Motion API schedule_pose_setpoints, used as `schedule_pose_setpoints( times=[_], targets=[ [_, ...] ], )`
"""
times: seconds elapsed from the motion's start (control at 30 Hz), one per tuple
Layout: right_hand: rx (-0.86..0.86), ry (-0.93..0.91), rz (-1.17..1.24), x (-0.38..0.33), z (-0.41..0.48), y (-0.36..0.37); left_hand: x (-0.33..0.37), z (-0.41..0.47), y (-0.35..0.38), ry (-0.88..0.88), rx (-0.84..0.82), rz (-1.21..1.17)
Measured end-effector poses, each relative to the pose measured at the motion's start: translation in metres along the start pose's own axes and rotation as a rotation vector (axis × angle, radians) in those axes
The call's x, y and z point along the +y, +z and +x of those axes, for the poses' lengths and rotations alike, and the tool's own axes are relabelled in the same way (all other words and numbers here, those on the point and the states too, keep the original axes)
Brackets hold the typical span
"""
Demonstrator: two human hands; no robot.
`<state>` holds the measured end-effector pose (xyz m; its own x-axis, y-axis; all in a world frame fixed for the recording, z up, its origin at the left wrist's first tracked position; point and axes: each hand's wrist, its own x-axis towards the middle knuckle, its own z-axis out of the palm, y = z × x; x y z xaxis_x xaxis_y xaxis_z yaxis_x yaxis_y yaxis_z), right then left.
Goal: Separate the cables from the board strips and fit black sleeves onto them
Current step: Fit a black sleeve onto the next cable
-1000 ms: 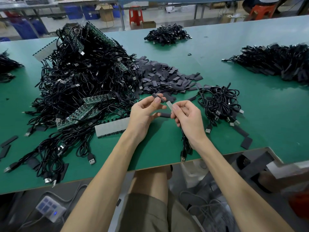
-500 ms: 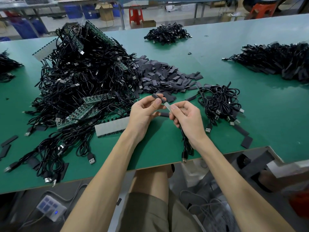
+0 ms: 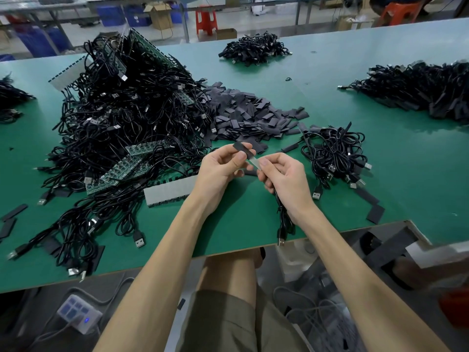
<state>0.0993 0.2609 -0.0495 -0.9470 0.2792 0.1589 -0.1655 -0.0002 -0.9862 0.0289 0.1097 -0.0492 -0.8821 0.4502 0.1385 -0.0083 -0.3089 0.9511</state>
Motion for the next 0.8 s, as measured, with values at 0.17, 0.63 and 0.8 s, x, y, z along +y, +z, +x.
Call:
schedule_pose_setpoints(
  times=[0.17,0.63,0.8],
  targets=[
    [0.014,-0.003,0.018,0.0002,-0.0002,-0.0001,-0.0023,-0.0005,0.0016,-0.003,-0.035,0.05],
    [-0.037,0.001,-0.013,-0.0004,0.0,0.0004,0.0001,-0.0026,0.0044,-0.003,0.037,0.031],
    [-0.099,0.01,-0.116,0.0013,-0.0005,0.0013,-0.0001,-0.0026,0.003,0.046,0.138,0.09]
  ],
)
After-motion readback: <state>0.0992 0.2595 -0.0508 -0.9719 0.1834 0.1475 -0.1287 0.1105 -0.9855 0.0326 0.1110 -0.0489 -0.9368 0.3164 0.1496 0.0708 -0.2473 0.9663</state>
